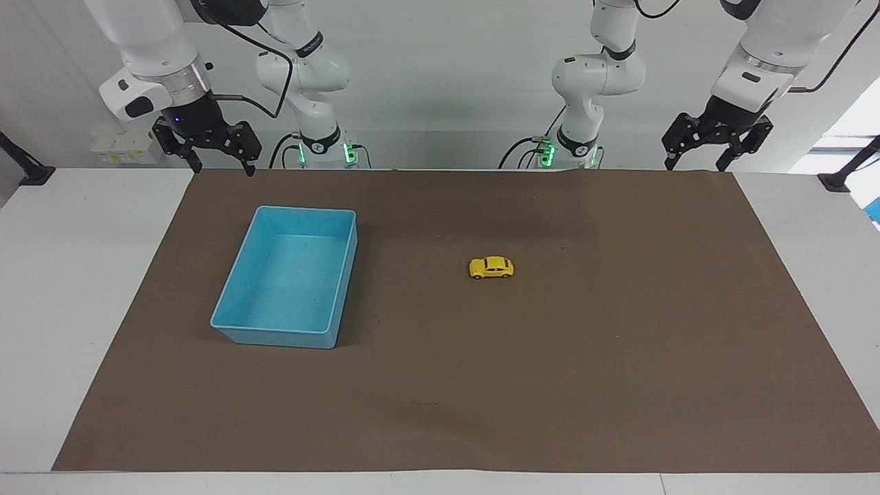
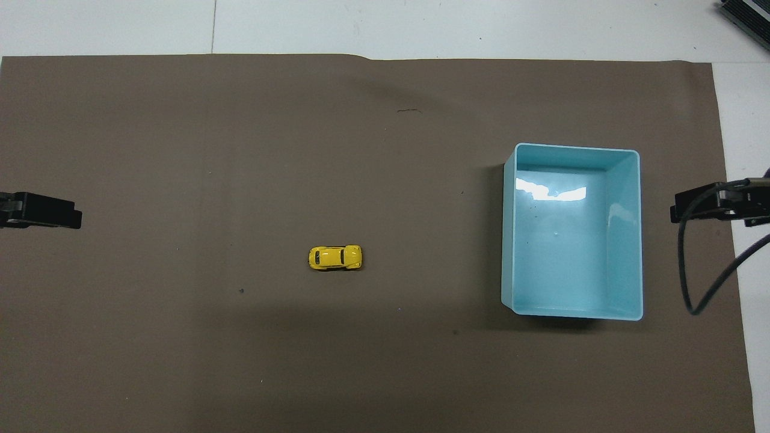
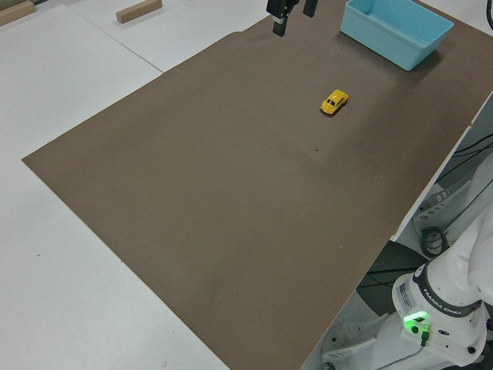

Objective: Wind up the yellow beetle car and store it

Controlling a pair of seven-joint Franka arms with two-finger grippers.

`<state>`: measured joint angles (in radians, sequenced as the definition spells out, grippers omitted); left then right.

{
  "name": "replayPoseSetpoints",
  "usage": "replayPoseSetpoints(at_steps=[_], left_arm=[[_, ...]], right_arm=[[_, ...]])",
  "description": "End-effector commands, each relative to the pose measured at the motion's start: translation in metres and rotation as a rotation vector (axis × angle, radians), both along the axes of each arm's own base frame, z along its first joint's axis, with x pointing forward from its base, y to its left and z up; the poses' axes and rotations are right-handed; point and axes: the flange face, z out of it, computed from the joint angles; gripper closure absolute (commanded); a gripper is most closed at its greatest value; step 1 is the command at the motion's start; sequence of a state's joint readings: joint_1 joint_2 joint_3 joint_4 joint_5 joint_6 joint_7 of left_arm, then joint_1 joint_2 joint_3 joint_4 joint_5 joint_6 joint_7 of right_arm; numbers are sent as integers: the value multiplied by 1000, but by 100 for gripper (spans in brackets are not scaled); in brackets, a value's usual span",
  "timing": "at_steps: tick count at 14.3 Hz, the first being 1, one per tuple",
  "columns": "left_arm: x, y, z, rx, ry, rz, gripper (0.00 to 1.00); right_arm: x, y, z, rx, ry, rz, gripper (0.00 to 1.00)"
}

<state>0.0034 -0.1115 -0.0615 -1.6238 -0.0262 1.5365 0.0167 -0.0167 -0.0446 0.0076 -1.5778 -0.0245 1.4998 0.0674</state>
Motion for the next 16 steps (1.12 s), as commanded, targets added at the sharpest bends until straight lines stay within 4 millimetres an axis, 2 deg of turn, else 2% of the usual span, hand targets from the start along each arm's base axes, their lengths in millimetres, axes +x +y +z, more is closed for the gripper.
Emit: replayPoseSetpoints(at_steps=[1,4,7,9,12,14,16], left_arm=[[-2,-3,3,-6,-9,7,0],[-2,-1,3,-7,-7,39,0],[-2,-3,2,-11,-2,175,0],[-1,-8,-2,-16,9,330,0],[1,-17,-6,-74,46,687,0],[1,-21,-12,-88,77,818,0],[0,-35,-19,-81,106,995,0]], right_arm=[[-1,-2,1,6,-2,14,0],[-1,-3,1,6,-2,12,0],[-1,-2,1,6,-2,14,0],[-1,-3,1,6,-2,12,0],[-1,-3,1,6,-2,12,0],[-1,-3,1,6,-2,12,0],[-1,-2,1,6,-2,14,0]])
